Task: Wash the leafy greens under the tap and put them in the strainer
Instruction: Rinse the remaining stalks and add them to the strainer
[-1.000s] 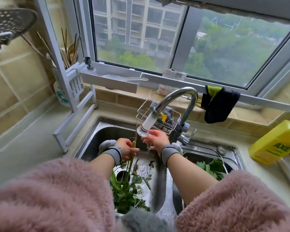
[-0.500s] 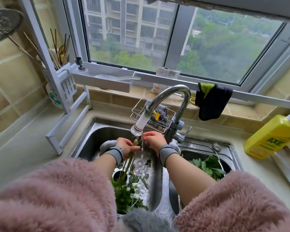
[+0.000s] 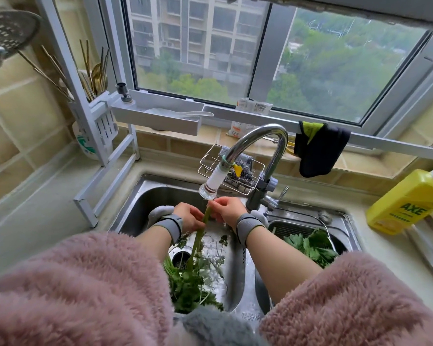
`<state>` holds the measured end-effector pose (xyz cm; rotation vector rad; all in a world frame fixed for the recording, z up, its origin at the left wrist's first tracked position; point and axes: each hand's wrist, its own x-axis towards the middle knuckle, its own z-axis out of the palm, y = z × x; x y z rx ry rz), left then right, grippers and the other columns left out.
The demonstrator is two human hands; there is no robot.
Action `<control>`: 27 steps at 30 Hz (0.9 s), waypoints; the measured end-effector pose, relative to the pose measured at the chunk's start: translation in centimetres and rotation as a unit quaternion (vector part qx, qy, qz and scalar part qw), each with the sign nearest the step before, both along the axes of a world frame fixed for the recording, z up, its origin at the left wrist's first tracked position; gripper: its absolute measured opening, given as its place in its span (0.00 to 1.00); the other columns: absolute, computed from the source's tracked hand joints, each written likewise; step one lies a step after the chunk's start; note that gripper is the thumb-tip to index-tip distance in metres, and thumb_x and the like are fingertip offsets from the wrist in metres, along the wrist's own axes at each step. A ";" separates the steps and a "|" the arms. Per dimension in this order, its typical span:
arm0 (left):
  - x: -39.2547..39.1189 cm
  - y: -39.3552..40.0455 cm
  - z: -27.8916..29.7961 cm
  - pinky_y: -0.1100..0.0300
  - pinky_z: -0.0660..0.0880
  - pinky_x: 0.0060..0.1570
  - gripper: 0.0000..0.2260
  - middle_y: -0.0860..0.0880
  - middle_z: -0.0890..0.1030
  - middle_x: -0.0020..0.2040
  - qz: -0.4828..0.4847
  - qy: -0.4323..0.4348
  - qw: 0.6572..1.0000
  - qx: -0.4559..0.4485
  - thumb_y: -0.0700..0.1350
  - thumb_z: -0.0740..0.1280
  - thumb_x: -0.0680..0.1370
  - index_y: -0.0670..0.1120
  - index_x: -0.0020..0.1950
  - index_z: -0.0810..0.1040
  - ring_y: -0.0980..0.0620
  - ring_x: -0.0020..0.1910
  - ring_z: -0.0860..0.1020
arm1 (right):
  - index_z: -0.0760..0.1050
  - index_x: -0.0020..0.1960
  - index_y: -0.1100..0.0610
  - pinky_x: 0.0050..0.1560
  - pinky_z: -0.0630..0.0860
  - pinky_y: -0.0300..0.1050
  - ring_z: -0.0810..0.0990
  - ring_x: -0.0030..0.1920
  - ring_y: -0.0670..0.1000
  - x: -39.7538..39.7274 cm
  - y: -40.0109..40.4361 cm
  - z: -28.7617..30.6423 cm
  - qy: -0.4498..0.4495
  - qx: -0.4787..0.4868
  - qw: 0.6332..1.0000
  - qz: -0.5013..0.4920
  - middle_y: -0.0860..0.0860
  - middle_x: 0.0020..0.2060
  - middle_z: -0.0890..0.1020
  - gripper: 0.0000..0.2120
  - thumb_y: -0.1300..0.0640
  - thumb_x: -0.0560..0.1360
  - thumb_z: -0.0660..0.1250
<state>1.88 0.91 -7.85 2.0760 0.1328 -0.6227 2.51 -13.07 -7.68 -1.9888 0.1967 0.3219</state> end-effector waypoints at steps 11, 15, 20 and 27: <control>0.4 -0.4 0.3 0.63 0.76 0.38 0.07 0.48 0.76 0.34 0.017 -0.046 0.999 0.016 0.36 0.70 0.74 0.37 0.50 0.79 0.52 0.34 0.75 | 0.75 0.52 0.63 0.38 0.78 0.38 0.78 0.35 0.47 -0.9 0.0 0.0 0.026 0.089 0.996 0.016 0.52 0.36 0.79 0.06 0.61 0.78 0.63; 0.7 -0.5 0.6 0.66 0.73 0.30 0.02 0.48 0.76 0.33 0.017 -0.063 0.998 0.022 0.39 0.69 0.75 0.42 0.44 0.78 0.54 0.30 0.74 | 0.76 0.56 0.68 0.32 0.75 0.31 0.76 0.32 0.45 -0.8 -0.5 0.3 0.007 0.006 0.999 0.043 0.52 0.36 0.78 0.12 0.61 0.78 0.62; 1.3 -0.3 0.3 0.56 0.79 0.42 0.09 0.47 0.78 0.31 0.016 -0.058 0.997 0.045 0.40 0.69 0.75 0.46 0.35 0.77 0.50 0.32 0.77 | 0.78 0.54 0.64 0.44 0.77 0.42 0.73 0.33 0.46 0.2 -1.0 0.3 -0.020 -0.104 0.991 0.087 0.53 0.40 0.79 0.10 0.61 0.76 0.66; 1.6 -0.1 1.1 0.60 0.75 0.33 0.11 0.46 0.75 0.29 0.015 -0.025 0.999 0.035 0.39 0.66 0.77 0.44 0.35 0.74 0.51 0.28 0.73 | 0.79 0.53 0.61 0.47 0.73 0.44 0.75 0.41 0.50 1.1 -0.5 -0.3 -0.028 -0.197 0.977 0.072 0.51 0.40 0.78 0.09 0.59 0.75 0.67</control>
